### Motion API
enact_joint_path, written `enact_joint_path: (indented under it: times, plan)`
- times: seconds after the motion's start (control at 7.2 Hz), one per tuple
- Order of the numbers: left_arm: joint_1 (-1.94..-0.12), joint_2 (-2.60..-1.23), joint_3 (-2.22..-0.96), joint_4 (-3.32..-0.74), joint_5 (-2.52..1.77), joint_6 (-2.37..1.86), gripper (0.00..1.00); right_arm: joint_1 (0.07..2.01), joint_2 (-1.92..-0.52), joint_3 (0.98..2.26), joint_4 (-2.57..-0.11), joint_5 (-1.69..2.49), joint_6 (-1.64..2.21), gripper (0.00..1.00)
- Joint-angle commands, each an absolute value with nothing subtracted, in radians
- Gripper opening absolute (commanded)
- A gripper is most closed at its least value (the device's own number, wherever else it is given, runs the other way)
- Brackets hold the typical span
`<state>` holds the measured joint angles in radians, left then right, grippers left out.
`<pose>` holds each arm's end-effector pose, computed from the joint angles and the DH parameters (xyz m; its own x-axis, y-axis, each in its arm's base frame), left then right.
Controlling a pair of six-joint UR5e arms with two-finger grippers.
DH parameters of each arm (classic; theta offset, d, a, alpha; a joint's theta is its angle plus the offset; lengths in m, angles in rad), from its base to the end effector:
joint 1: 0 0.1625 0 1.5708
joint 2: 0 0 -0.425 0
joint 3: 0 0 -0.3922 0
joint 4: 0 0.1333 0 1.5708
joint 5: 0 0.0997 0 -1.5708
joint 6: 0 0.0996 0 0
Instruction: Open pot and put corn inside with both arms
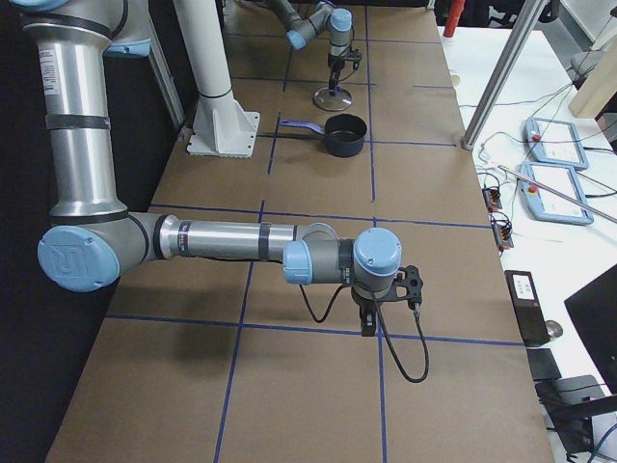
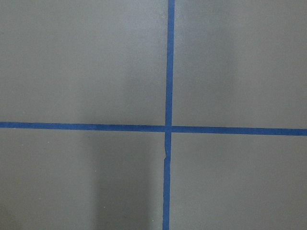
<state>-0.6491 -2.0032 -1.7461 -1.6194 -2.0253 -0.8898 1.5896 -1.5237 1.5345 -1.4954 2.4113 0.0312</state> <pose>0.4507 -0.4544 0.3345 0.6979 0.1805 -0.6931 -0.1412 0.9834 0.1139 0.0688 -0.5160 0.6404 0.6673 -0.0205 0.7445 -0.0396 0.9972 0.0629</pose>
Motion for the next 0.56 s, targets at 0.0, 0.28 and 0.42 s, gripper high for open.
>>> enact_joint_path:
  times: [0.0, 0.28, 0.42]
  plan:
    - [-0.652, -2.005, -1.765, -1.615, -2.022, -0.887, 0.99, 1.577, -1.523, 1.555, -1.493, 2.431, 0.043, 1.0]
    - [-0.672, -2.006, -1.776, -1.606, -2.028, -0.888, 1.0, 1.511, -1.537, 1.651, -1.491, 2.428, 0.18, 1.0]
    - [-0.687, -2.008, -1.787, -1.602, -2.032, -0.888, 1.0, 1.465, -1.552, 1.708, -1.49, 2.424, 0.258, 1.0]
